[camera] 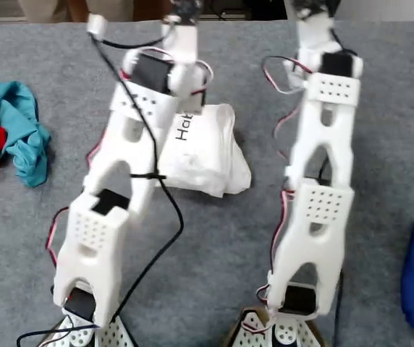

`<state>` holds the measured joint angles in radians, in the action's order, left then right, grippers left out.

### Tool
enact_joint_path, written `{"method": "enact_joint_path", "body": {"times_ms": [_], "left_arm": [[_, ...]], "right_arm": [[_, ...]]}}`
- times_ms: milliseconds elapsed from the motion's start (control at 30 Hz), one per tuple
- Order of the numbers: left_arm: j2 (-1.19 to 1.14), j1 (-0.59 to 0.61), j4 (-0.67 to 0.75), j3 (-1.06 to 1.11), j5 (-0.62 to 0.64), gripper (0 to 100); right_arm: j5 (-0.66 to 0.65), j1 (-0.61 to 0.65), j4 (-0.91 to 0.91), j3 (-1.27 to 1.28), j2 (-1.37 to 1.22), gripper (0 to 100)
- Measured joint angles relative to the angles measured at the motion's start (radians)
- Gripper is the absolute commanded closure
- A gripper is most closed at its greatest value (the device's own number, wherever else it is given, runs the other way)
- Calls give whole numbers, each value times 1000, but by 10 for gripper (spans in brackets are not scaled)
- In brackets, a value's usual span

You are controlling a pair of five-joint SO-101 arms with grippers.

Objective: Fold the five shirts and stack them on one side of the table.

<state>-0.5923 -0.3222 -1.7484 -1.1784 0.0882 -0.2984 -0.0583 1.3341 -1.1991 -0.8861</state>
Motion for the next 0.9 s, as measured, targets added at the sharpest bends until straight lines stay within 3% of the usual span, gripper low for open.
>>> {"method": "enact_joint_path", "body": {"times_ms": [167, 300, 433, 567, 733, 900], "left_arm": [[114, 87, 0, 215, 0, 980], [201, 89, 0, 477, -2, 980], [318, 123, 18, 712, -2, 980], [404, 170, 158, 959, -2, 980], [489, 180, 350, 1243, 0, 980], [572, 181, 485, 1379, -2, 980]], "right_arm": [[-46, 180, 296, -259, 2, 992], [-100, 322, 427, -296, 3, 992], [-146, 371, 434, -212, 25, 992], [-163, 394, 431, -68, 41, 993], [-164, 382, 315, 28, 20, 993], [-164, 304, 180, 34, -87, 993]]}}
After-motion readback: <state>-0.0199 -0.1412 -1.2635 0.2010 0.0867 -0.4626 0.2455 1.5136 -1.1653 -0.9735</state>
